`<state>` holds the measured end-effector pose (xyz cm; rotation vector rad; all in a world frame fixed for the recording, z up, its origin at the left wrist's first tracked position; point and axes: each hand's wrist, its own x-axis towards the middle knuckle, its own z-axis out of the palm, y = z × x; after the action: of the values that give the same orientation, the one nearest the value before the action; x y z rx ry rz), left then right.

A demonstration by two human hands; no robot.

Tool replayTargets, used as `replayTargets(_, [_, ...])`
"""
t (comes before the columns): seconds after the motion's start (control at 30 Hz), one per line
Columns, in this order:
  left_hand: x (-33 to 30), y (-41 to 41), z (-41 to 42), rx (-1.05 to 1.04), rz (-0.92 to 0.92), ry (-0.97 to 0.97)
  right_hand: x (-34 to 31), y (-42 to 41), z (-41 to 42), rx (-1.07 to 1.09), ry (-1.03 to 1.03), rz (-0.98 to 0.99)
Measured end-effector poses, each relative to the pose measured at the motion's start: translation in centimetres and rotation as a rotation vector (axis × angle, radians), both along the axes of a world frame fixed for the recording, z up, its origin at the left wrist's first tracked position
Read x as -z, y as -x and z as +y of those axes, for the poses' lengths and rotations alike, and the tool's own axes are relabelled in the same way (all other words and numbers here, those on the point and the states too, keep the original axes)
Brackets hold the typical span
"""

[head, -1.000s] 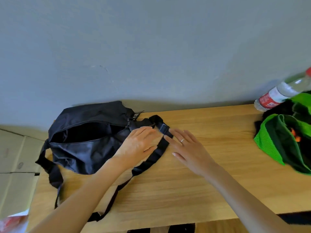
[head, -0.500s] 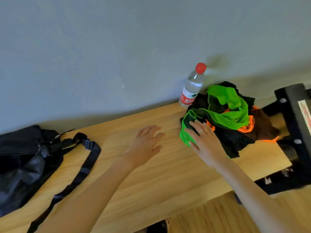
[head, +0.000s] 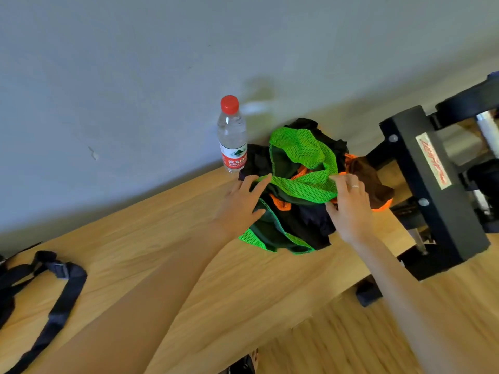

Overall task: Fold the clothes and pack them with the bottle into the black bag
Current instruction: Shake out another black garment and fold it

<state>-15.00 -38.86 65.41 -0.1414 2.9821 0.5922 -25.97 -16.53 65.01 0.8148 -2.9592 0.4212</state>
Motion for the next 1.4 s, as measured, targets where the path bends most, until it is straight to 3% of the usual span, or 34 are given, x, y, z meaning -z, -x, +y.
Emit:
replayTargets(0.23, [0.8, 0.7, 2.0, 0.065, -0.009, 0.088, 0.8, 0.9, -1.0, -0.184, 0.006, -0.237])
replayTargets(0.4, [0.3, 1.3, 2.8, 0.085, -0.021, 0.143, 0.9, -1.1, -2.1, -0.318, 0.104, -0.190])
replayTargets(0.53, [0.5, 2.0, 3.5, 0.161, -0.107, 0.279, -0.3, 0.5, -2.1, -0.174, 0.329, -0.231])
replayTargets(0.6, [0.6, 2.1, 3.7, 0.158, -0.133, 0.300, -0.8, 2.1, -2.3, -0.051, 0.410, -0.122])
replayTargets(0.67, [0.6, 2.0, 3.8, 0.152, -0.153, 0.300, -0.8, 4.1, -2.7, 0.063, 0.297, -0.050])
replayTargets(0.77, [0.5, 1.8, 3.6, 0.155, -0.158, 0.304, -0.7, 6.5, -3.0, 0.129, 0.012, -0.136])
replayTargets(0.83, [0.4, 1.8, 3.5, 0.160, -0.162, 0.307, -0.5, 7.4, -3.1, 0.127, -0.067, -0.173])
replayTargets(1.0, [-0.3, 1.7, 3.3, 0.145, -0.132, 0.282, -0.9, 7.3, -3.3, 0.071, 0.064, -0.116])
replayTargets(1.23, [-2.9, 3.6, 3.4, 0.046, 0.093, 0.182, -5.2, 6.7, -3.5, -0.007, 0.170, -0.015])
replayTargets(1.4, [-6.3, 6.7, 4.6, 0.036, 0.094, 0.088, -9.2, 6.8, -3.6, -0.047, 0.253, 0.011])
